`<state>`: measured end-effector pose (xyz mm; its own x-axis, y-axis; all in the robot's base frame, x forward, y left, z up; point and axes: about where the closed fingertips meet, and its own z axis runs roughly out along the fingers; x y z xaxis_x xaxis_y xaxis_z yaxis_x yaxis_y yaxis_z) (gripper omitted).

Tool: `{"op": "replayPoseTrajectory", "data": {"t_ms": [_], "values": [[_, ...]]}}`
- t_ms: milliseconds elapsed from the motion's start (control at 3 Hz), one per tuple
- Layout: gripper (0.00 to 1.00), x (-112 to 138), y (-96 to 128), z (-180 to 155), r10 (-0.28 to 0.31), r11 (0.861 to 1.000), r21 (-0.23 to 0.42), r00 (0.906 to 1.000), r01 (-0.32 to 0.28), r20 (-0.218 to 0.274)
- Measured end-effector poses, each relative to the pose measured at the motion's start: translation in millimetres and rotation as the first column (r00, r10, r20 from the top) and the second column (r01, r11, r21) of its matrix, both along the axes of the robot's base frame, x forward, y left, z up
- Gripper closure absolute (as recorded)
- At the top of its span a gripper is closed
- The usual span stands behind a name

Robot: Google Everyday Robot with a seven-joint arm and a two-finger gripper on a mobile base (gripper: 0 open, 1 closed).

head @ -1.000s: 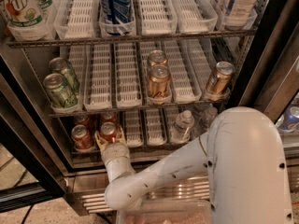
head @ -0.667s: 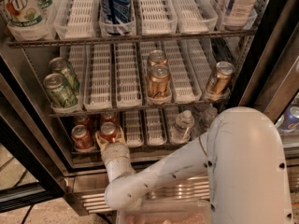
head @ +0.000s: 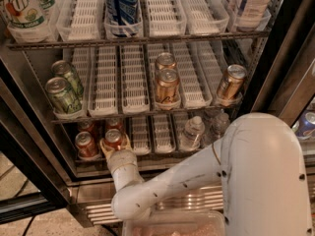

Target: Pick coke can from bottom shelf of fridge

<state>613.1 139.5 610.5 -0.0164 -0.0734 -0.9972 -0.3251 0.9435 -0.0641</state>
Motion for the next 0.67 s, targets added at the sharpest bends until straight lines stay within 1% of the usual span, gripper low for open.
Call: {"op": "replayPoseTrajectory", "data": {"t_ms": [333, 667], "values": [[1.00, 2.3, 0.1, 6.1, 0.034, 0.999, 0.022, 0.9991, -0.033, -0.026], [1.00, 5.2, -1.9, 16.0, 0.060, 0.997, 0.057, 0.9974, -0.057, -0.041]]}}
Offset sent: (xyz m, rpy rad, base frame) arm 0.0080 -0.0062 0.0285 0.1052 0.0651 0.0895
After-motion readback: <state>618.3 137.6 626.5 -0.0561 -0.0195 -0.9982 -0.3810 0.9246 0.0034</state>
